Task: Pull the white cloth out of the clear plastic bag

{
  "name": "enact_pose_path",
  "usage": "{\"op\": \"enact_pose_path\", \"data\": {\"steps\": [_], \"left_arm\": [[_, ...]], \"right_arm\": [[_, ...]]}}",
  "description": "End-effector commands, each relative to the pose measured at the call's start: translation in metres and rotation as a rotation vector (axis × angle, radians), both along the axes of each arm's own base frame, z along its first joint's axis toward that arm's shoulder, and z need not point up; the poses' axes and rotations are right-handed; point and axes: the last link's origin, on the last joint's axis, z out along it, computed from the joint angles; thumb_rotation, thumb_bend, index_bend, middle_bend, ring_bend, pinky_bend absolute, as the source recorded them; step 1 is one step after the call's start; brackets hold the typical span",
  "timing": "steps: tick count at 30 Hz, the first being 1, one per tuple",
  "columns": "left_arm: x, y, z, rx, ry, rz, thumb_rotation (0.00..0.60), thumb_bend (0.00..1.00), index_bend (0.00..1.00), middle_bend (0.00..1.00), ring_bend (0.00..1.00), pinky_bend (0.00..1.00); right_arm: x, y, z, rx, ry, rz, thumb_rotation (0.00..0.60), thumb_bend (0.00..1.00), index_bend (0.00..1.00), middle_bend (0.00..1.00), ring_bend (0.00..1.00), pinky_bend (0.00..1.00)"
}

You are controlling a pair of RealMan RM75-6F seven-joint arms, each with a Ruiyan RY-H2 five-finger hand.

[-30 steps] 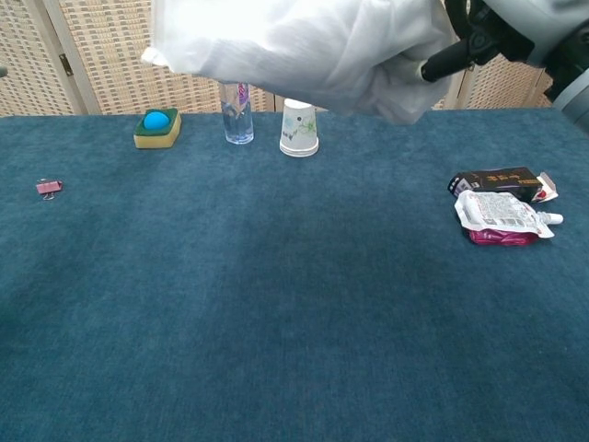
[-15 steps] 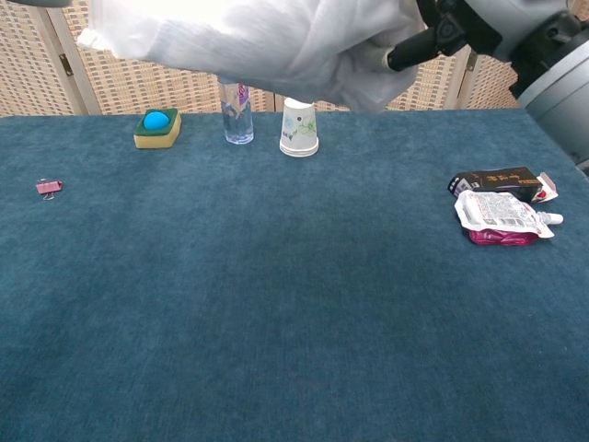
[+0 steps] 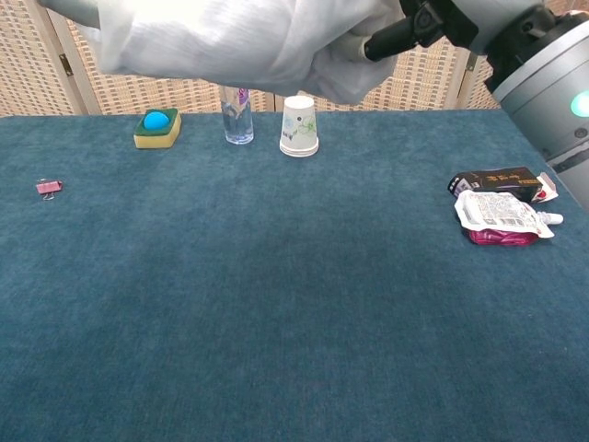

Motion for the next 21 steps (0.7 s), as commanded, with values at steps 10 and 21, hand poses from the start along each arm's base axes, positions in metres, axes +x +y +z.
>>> {"op": "enact_pose_path", "data": {"steps": [10, 21], "left_arm": [[-0.012, 0.005, -0.001, -0.040, 0.032, 0.077, 0.600, 0.05, 0.36, 1.00, 0.92, 0.97], [0.002, 0.006, -0.002, -0.121, -0.073, 0.034, 0.600, 0.08, 0.52, 1.00, 0.94, 0.98]], "right_arm": [[0.000, 0.000, 0.002, -0.010, -0.020, 0.004, 0.600, 0.54, 0.62, 0.74, 0.71, 0.80], [0.010, 0.002, 0.001, -0.008, -0.046, 0.034, 0.600, 0.54, 0.62, 0.74, 0.71, 0.80]]}}
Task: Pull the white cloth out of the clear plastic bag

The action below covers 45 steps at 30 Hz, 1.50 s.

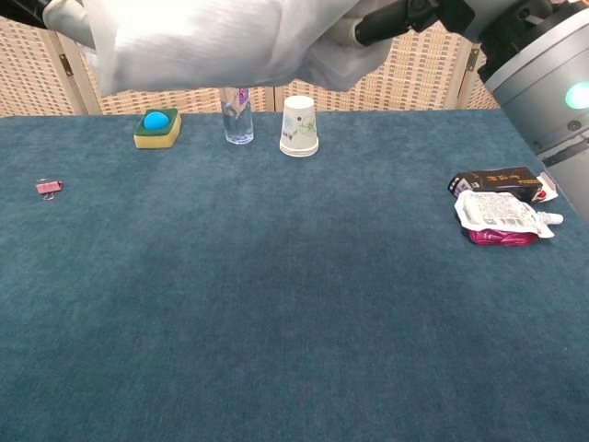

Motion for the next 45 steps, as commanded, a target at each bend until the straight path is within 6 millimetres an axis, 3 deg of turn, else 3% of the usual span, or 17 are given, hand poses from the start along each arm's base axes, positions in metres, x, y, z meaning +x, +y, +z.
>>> {"op": "enact_pose_path", "data": {"steps": [1, 4, 7, 15, 21, 24, 32, 39, 45], "left_arm": [[0.007, 0.001, 0.001, 0.025, -0.029, -0.026, 0.600, 0.12, 0.55, 1.00, 0.94, 0.98], [0.010, -0.001, 0.000, 0.053, -0.041, -0.037, 0.600, 0.29, 0.62, 1.00, 0.95, 0.98], [0.011, -0.003, 0.000, 0.077, -0.043, -0.042, 0.600, 0.37, 0.67, 1.00, 0.96, 0.98], [0.006, -0.006, -0.003, 0.102, -0.035, -0.026, 0.600, 0.38, 0.78, 1.00, 0.96, 0.99], [-0.009, -0.002, -0.005, 0.127, -0.008, 0.024, 0.600, 0.38, 0.80, 1.00, 0.96, 0.99], [-0.018, 0.000, -0.006, 0.137, 0.002, 0.049, 0.600, 0.38, 0.80, 1.00, 0.96, 0.99], [-0.033, 0.000, -0.013, 0.131, 0.036, 0.082, 0.600, 0.38, 0.80, 1.00, 0.96, 0.99], [-0.029, -0.005, -0.034, 0.094, 0.090, 0.040, 0.600, 0.38, 0.80, 1.00, 0.96, 0.99], [-0.030, -0.007, -0.053, 0.068, 0.156, 0.021, 0.600, 0.38, 0.80, 1.00, 0.96, 0.99]], "right_arm": [[0.001, 0.000, -0.001, 0.002, -0.002, 0.003, 0.600, 0.54, 0.62, 0.74, 0.71, 0.80], [0.001, 0.001, -0.002, 0.005, 0.000, 0.003, 0.600, 0.54, 0.62, 0.74, 0.71, 0.80], [-0.001, 0.001, -0.002, 0.007, 0.003, 0.000, 0.600, 0.54, 0.62, 0.74, 0.71, 0.80], [-0.010, -0.001, -0.005, 0.015, 0.018, -0.031, 0.600, 0.54, 0.62, 0.73, 0.71, 0.80], [-0.035, -0.005, -0.009, 0.046, 0.075, -0.107, 0.600, 0.51, 0.62, 0.67, 0.65, 0.79], [-0.049, -0.006, -0.010, 0.062, 0.112, -0.149, 0.600, 0.44, 0.59, 0.62, 0.61, 0.77], [-0.080, -0.007, -0.013, 0.110, 0.190, -0.234, 0.600, 0.27, 0.47, 0.50, 0.51, 0.68], [-0.092, -0.004, -0.017, 0.164, 0.245, -0.280, 0.600, 0.02, 0.24, 0.34, 0.34, 0.56], [-0.099, -0.002, -0.015, 0.235, 0.307, -0.330, 0.600, 0.00, 0.05, 0.17, 0.19, 0.46]]}}
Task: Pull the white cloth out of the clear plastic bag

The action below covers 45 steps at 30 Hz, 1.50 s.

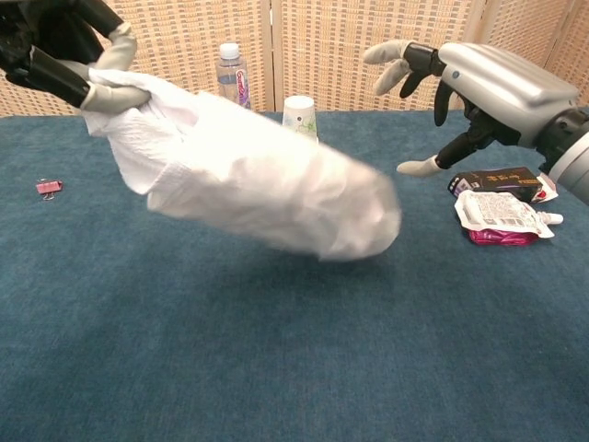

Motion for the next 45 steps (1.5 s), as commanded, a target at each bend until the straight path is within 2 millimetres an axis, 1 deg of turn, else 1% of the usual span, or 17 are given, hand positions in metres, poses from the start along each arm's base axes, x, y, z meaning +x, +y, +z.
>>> {"op": "enact_pose_path", "data": {"steps": [1, 3, 4, 6, 7, 8, 9, 11, 14, 17, 23, 28, 33, 36, 38, 41, 45], "left_arm": [[-0.002, -0.003, -0.013, -0.024, 0.039, -0.005, 0.600, 0.38, 0.80, 1.00, 0.96, 0.99], [-0.003, -0.005, -0.018, -0.034, 0.055, -0.004, 0.600, 0.38, 0.80, 1.00, 0.96, 0.99], [-0.004, -0.006, -0.021, -0.040, 0.063, -0.004, 0.600, 0.38, 0.80, 1.00, 0.96, 0.99], [-0.006, -0.008, -0.026, -0.048, 0.074, -0.001, 0.600, 0.38, 0.80, 1.00, 0.96, 0.99], [-0.007, -0.009, -0.028, -0.049, 0.078, 0.001, 0.600, 0.38, 0.80, 1.00, 0.96, 0.99], [-0.008, -0.010, -0.028, -0.050, 0.080, 0.003, 0.600, 0.38, 0.80, 1.00, 0.96, 0.99], [-0.009, -0.011, -0.029, -0.051, 0.081, 0.004, 0.600, 0.38, 0.80, 1.00, 0.96, 0.99], [-0.010, -0.012, -0.029, -0.051, 0.081, 0.006, 0.600, 0.38, 0.80, 1.00, 0.96, 0.99], [-0.012, -0.012, -0.029, -0.051, 0.081, 0.012, 0.600, 0.38, 0.80, 1.00, 0.96, 0.99], [-0.014, -0.013, -0.029, -0.051, 0.083, 0.015, 0.600, 0.38, 0.80, 1.00, 0.96, 0.99], [-0.016, -0.014, -0.028, -0.051, 0.076, 0.018, 0.600, 0.38, 0.80, 1.00, 0.96, 0.99], [-0.017, -0.015, -0.027, -0.050, 0.080, 0.018, 0.600, 0.38, 0.80, 1.00, 0.96, 0.99], [-0.019, -0.016, -0.026, -0.050, 0.076, 0.024, 0.600, 0.38, 0.80, 1.00, 0.96, 0.99], [-0.021, -0.016, -0.026, -0.051, 0.077, 0.027, 0.600, 0.38, 0.80, 1.00, 0.96, 0.99], [-0.022, -0.017, -0.026, -0.050, 0.079, 0.031, 0.600, 0.38, 0.80, 1.00, 0.96, 0.99], [-0.024, -0.016, -0.026, -0.050, 0.077, 0.037, 0.600, 0.38, 0.80, 1.00, 0.96, 0.99], [-0.028, -0.016, -0.026, -0.047, 0.081, 0.048, 0.600, 0.38, 0.80, 1.00, 0.96, 0.99]], "right_arm": [[-0.006, 0.002, 0.002, 0.039, 0.034, -0.036, 0.600, 0.00, 0.04, 0.16, 0.18, 0.45], [-0.007, 0.004, 0.003, 0.053, 0.037, -0.048, 0.600, 0.00, 0.04, 0.16, 0.18, 0.45], [-0.008, 0.005, 0.003, 0.053, 0.038, -0.053, 0.600, 0.00, 0.04, 0.18, 0.19, 0.45], [-0.009, 0.007, 0.003, 0.055, 0.047, -0.056, 0.600, 0.00, 0.06, 0.31, 0.30, 0.51], [-0.009, 0.008, 0.003, 0.055, 0.050, -0.055, 0.600, 0.00, 0.09, 0.43, 0.41, 0.58], [-0.009, 0.009, 0.001, 0.060, 0.056, -0.054, 0.600, 0.00, 0.16, 0.59, 0.57, 0.67], [-0.009, 0.010, 0.000, 0.071, 0.061, -0.056, 0.600, 0.00, 0.23, 0.72, 0.70, 0.75], [-0.007, 0.014, -0.004, 0.097, 0.066, -0.056, 0.600, 0.00, 0.31, 0.87, 0.85, 0.86], [-0.004, 0.020, -0.011, 0.130, 0.060, -0.053, 0.600, 0.00, 0.40, 0.99, 0.97, 0.97], [-0.001, 0.028, -0.018, 0.166, 0.058, -0.050, 0.600, 0.00, 0.45, 1.00, 1.00, 1.00], [0.005, 0.036, -0.035, 0.213, 0.056, -0.060, 0.600, 0.00, 0.46, 1.00, 1.00, 1.00], [0.011, 0.035, -0.051, 0.240, 0.050, -0.062, 0.600, 0.03, 0.46, 1.00, 1.00, 1.00], [0.019, 0.030, -0.068, 0.248, 0.051, -0.064, 0.600, 0.07, 0.46, 1.00, 1.00, 1.00], [0.022, 0.027, -0.076, 0.254, 0.049, -0.071, 0.600, 0.14, 0.48, 1.00, 1.00, 1.00], [0.023, 0.025, -0.080, 0.253, 0.050, -0.077, 0.600, 0.24, 0.52, 1.00, 1.00, 1.00], [0.023, 0.023, -0.084, 0.252, 0.049, -0.088, 0.600, 0.35, 0.56, 1.00, 1.00, 1.00], [0.020, 0.022, -0.085, 0.251, 0.047, -0.099, 0.600, 0.44, 0.61, 1.00, 1.00, 1.00]]}}
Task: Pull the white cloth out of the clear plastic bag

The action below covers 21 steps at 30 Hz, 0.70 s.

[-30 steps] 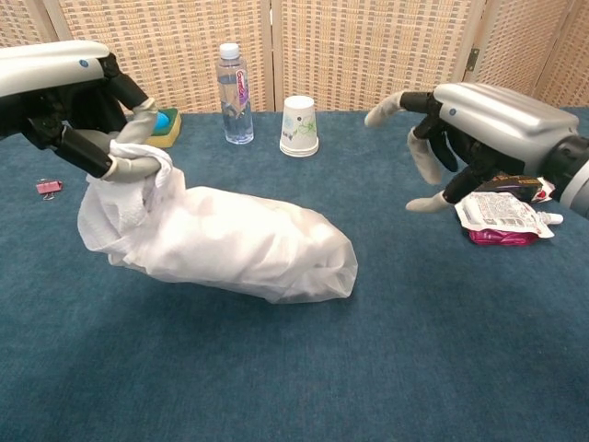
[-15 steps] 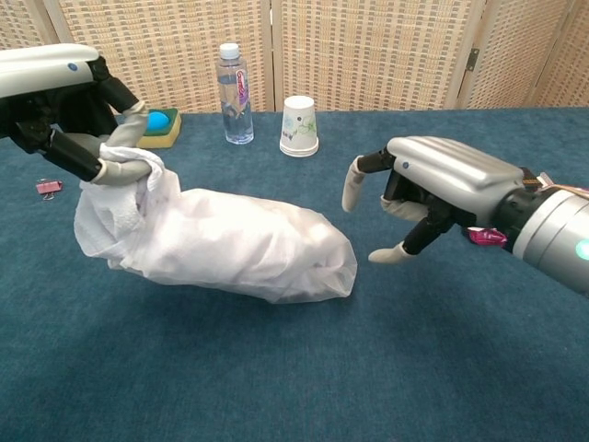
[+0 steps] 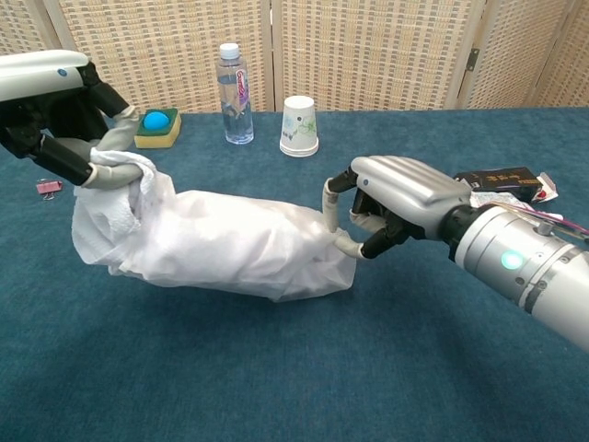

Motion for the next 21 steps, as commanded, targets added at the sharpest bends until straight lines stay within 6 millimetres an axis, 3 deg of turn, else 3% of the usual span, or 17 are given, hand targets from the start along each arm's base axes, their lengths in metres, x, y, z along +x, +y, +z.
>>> {"op": "enact_pose_path", "data": {"steps": [1, 12, 21], "left_arm": [[-0.003, 0.001, 0.000, 0.002, 0.004, 0.009, 0.600, 0.38, 0.80, 1.00, 0.96, 0.99], [-0.031, 0.013, 0.006, 0.070, 0.039, 0.108, 0.600, 0.38, 0.80, 1.00, 0.96, 0.99], [-0.048, 0.022, 0.018, 0.134, 0.050, 0.181, 0.600, 0.38, 0.80, 1.00, 0.96, 0.99]], "right_arm": [[-0.002, 0.000, 0.001, -0.001, 0.004, -0.005, 0.600, 0.45, 0.62, 1.00, 1.00, 1.00], [-0.039, -0.001, 0.027, -0.046, 0.083, -0.065, 0.600, 0.46, 0.67, 1.00, 1.00, 1.00], [-0.080, -0.010, 0.079, -0.158, 0.189, -0.136, 0.600, 0.46, 0.67, 1.00, 1.00, 1.00]]}}
